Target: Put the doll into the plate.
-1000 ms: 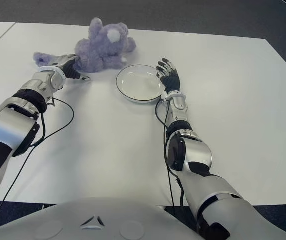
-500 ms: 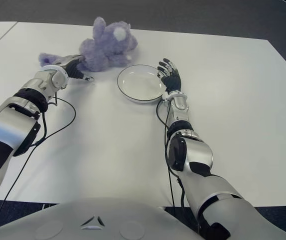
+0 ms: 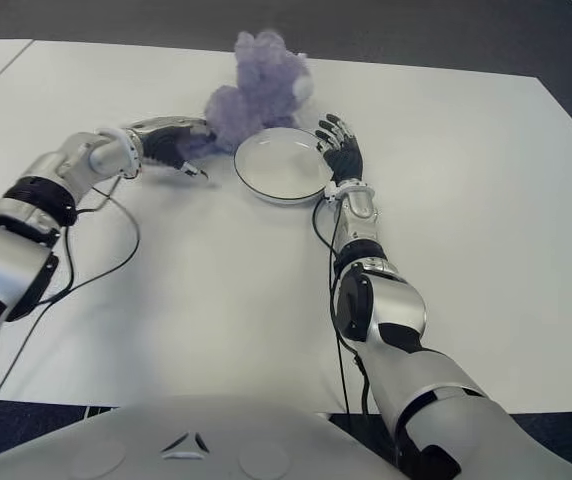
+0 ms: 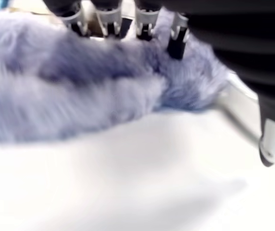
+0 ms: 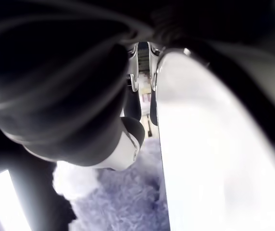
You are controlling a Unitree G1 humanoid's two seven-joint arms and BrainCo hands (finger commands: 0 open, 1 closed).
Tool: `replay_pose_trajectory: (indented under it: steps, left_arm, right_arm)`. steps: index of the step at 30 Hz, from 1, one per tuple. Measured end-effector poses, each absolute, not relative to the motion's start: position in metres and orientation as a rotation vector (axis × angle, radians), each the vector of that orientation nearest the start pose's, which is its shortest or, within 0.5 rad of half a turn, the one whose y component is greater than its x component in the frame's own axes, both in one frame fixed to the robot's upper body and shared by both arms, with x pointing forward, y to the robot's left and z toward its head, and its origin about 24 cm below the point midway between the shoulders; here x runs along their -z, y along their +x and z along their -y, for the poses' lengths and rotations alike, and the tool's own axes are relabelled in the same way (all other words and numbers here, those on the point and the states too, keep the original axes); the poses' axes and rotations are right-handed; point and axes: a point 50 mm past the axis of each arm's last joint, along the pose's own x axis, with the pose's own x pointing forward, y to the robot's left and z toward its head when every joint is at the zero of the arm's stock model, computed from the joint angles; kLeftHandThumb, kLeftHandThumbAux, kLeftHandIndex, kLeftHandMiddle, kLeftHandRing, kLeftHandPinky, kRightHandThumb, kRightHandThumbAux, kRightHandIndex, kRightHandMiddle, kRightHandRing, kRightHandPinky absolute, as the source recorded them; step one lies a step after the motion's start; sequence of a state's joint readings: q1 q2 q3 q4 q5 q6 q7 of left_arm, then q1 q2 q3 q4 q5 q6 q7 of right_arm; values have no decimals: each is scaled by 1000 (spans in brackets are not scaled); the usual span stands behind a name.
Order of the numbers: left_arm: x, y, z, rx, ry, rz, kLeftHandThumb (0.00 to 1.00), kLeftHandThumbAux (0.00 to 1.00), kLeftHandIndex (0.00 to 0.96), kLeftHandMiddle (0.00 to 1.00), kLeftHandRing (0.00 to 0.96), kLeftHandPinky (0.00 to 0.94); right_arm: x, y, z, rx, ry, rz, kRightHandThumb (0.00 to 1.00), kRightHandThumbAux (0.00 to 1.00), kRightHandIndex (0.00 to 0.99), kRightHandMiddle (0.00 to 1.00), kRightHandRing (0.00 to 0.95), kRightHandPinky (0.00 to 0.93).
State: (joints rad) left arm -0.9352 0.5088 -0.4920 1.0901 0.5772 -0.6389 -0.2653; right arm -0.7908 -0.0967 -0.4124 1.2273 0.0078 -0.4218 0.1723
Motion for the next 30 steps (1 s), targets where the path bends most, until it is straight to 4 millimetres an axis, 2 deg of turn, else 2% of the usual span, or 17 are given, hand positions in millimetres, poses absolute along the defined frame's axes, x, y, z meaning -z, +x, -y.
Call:
replay_pose_trajectory:
  steps: [9, 15, 23, 30]
  left_arm:
    - [-131, 363, -171, 952, 1338, 160, 0, 573, 291, 11, 0, 0]
    - [-144, 348, -167, 1106, 1344, 161, 5, 553, 195, 1, 0, 0]
    - [-148, 315, -161, 1329, 1343, 182, 41, 459, 90, 0, 0, 0]
    - [-150, 297, -168, 1382, 1348, 204, 30, 409, 96, 0, 1, 41]
  right_arm:
    - [-50, 369, 171, -10, 142, -1, 640, 955, 156, 177, 167, 194]
    - [-46, 368, 170, -12, 138, -13, 618, 964, 152, 173, 162, 190]
    - [-44, 367, 170, -11, 137, -21, 736, 936, 162, 177, 167, 197]
    - [-44, 367, 170, -5, 142, -22, 819, 919, 179, 187, 173, 196]
